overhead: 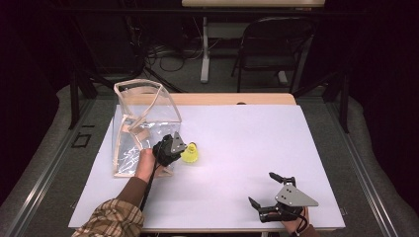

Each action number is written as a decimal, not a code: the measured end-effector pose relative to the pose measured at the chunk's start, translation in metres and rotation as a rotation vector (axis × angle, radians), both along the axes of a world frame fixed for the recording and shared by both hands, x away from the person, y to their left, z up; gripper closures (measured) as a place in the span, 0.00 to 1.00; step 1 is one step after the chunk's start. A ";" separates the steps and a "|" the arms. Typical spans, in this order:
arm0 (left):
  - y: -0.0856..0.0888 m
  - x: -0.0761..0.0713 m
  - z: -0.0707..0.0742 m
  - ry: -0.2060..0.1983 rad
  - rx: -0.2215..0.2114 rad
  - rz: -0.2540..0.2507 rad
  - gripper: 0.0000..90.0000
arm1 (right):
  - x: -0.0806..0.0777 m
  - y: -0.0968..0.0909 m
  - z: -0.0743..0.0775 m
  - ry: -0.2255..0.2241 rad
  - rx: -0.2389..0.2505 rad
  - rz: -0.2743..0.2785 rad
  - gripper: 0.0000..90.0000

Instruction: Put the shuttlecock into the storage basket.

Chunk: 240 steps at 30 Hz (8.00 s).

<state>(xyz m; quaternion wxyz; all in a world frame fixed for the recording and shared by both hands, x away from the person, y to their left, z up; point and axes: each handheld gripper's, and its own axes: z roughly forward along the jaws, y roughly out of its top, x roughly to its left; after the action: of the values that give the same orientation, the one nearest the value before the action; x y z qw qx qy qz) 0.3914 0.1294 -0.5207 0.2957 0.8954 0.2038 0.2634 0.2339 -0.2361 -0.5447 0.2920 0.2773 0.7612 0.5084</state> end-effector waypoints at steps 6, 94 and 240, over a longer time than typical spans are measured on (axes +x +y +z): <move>0.002 -0.001 0.002 -0.002 -0.014 0.006 0.99 | 0.000 0.000 0.000 0.000 0.000 -0.001 0.00; 0.017 -0.002 0.068 -0.105 -0.136 0.033 0.99 | 0.000 0.000 0.000 -0.007 -0.006 -0.009 0.00; 0.019 0.034 0.167 -0.238 -0.180 0.028 1.00 | 0.000 -0.001 0.000 -0.014 0.003 -0.011 0.00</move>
<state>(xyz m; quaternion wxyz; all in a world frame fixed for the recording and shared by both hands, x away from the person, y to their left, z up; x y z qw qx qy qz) 0.4257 0.1481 -0.3536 0.3931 0.8248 0.2023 0.3524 0.2337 -0.2374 -0.5446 0.2996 0.2784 0.7568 0.5099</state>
